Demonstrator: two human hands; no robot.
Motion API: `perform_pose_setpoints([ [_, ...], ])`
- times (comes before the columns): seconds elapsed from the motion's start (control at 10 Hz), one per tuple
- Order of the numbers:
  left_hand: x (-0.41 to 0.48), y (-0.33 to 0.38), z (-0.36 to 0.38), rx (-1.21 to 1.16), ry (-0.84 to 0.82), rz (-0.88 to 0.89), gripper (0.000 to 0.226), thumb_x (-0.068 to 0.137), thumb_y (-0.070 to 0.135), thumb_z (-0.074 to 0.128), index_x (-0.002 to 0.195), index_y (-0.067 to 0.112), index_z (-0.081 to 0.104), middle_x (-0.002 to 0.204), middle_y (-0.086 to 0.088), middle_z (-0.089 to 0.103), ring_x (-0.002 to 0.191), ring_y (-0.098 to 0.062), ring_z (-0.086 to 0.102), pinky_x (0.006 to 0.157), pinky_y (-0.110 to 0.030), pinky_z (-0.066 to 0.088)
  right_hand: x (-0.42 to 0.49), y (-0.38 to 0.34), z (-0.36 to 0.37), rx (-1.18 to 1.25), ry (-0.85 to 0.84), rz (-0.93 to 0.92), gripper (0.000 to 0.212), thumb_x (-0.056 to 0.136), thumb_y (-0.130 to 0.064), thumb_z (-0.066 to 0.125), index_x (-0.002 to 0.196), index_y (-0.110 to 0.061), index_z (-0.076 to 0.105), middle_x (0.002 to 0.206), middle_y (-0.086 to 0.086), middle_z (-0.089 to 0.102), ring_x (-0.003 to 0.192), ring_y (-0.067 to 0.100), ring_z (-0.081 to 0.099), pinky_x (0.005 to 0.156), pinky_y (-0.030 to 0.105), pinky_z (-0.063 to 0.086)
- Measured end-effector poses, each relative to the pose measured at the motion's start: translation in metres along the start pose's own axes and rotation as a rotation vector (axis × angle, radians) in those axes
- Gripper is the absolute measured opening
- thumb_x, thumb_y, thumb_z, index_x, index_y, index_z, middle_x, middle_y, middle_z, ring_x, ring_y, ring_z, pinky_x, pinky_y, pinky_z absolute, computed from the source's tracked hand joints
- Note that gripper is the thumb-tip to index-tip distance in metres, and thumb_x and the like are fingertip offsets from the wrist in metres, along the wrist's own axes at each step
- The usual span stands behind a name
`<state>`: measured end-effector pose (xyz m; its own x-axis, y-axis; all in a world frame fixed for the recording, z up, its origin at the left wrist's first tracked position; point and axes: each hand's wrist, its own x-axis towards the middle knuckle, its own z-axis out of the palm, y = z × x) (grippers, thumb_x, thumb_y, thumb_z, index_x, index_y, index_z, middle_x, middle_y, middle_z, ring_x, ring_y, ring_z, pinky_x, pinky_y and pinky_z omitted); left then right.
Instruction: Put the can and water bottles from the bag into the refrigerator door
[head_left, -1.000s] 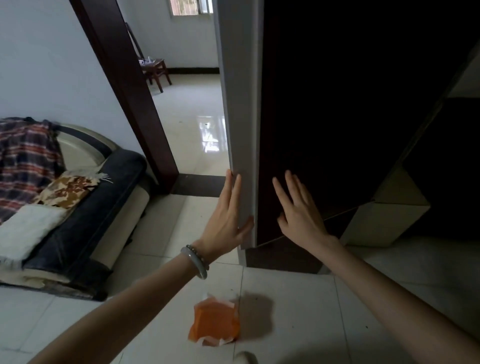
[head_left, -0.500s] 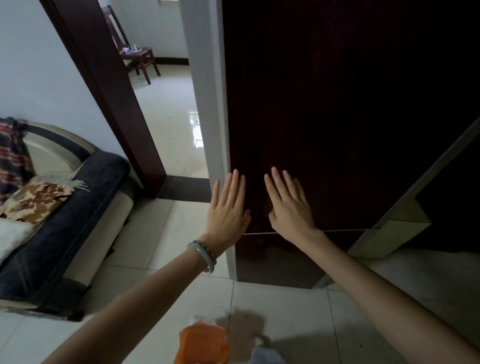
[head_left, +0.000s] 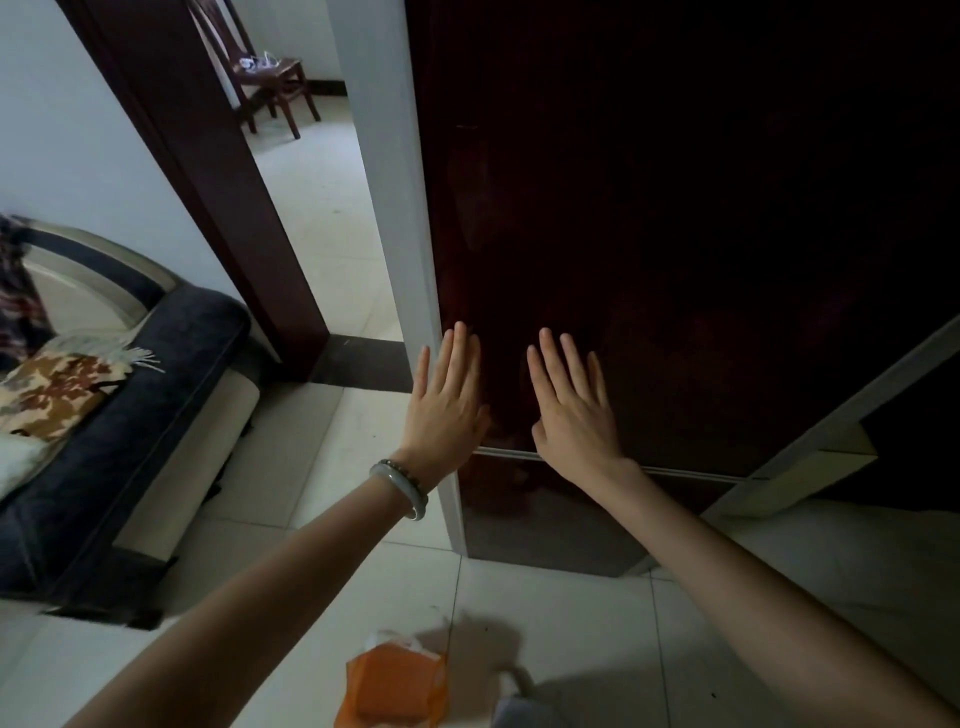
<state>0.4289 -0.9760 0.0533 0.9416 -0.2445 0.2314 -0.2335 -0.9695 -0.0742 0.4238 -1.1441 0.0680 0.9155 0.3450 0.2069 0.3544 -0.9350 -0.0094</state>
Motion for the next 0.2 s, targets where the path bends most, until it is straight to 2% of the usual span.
perform_pose_setpoints([
  [0.1,-0.003,0.003,-0.003,-0.022,0.019,-0.004,0.083,0.084,0.036,0.054,0.144,0.001,0.010,0.154,-0.021,0.004,0.142,-0.032,0.003,0.115,-0.050,0.008,-0.004,-0.001,0.000,0.049,0.021,-0.001,0.090,0.076,-0.017,0.068,0.146,-0.008,0.013,0.156,0.014,0.007,0.143,0.031,0.003,0.114,0.050,0.008],
  [0.2,-0.011,0.012,-0.008,-0.047,0.040,0.071,0.083,0.083,0.034,0.055,0.145,0.001,0.010,0.154,-0.019,0.006,0.142,-0.031,0.003,0.115,-0.048,0.005,-0.017,-0.001,-0.006,0.114,0.012,0.095,0.089,0.080,-0.017,0.066,0.147,-0.010,0.007,0.155,0.017,0.005,0.143,0.031,0.003,0.115,0.047,0.002],
])
